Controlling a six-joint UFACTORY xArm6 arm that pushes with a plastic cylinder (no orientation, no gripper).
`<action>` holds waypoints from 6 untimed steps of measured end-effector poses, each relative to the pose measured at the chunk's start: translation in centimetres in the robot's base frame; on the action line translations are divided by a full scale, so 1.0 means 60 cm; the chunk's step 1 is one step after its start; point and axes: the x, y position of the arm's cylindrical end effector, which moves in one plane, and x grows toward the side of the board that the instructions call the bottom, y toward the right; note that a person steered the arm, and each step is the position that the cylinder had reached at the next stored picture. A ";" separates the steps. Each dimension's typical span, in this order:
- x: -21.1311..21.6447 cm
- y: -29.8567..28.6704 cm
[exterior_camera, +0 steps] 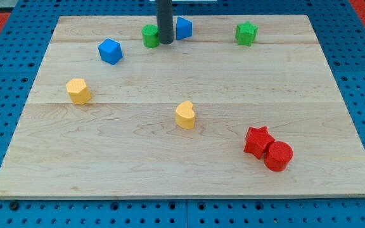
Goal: Move the green star slightly downwards
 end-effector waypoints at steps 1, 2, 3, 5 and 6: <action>0.083 0.044; 0.097 0.039; 0.095 0.144; -0.044 0.348; -0.102 0.311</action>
